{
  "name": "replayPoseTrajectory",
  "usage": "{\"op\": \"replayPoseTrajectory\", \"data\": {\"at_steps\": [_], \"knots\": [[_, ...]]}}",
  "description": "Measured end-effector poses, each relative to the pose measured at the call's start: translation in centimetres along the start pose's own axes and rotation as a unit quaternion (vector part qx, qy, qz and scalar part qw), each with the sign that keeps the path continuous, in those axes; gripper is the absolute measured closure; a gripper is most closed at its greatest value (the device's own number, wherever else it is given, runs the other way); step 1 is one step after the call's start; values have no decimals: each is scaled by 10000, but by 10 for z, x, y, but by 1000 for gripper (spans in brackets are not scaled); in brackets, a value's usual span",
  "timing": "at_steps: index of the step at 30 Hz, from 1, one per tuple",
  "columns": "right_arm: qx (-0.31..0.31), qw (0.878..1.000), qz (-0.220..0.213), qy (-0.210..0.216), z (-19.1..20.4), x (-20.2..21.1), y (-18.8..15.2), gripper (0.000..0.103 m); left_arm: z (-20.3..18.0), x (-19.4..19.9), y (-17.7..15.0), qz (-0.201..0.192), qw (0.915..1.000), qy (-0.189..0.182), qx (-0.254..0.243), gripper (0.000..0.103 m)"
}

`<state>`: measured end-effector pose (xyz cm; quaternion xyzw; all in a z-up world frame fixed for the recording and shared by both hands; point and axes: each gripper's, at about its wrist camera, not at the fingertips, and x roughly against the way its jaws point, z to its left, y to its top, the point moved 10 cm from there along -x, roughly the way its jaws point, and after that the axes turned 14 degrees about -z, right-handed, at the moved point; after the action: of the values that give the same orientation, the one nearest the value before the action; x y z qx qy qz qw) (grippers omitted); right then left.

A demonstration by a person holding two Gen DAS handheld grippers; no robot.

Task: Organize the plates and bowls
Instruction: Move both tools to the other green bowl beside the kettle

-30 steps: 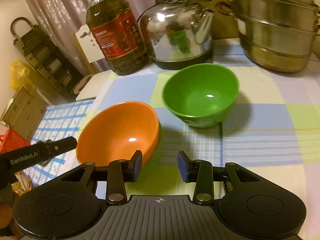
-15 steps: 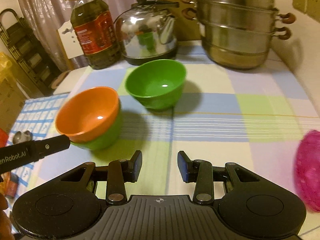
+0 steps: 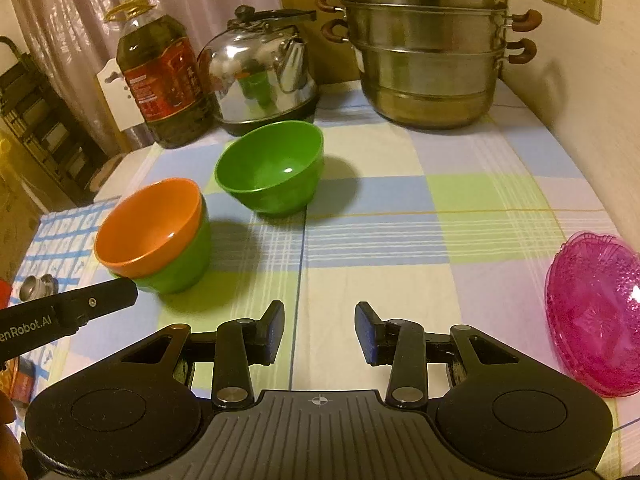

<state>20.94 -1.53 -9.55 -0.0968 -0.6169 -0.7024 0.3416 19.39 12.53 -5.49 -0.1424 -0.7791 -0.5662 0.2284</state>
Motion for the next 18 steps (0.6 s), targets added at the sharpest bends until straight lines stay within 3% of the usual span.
{"op": "replayPoseTrajectory", "data": {"at_steps": [11, 18], "knots": [[-189, 9996, -177, 84, -8, -19, 43, 64, -8, -42, 51, 45, 9989, -287, -372, 84], [-168, 9993, -237, 225, -2, -56, 82, 64, 10, -91, 88, 213, 9989, -328, -247, 84]]}}
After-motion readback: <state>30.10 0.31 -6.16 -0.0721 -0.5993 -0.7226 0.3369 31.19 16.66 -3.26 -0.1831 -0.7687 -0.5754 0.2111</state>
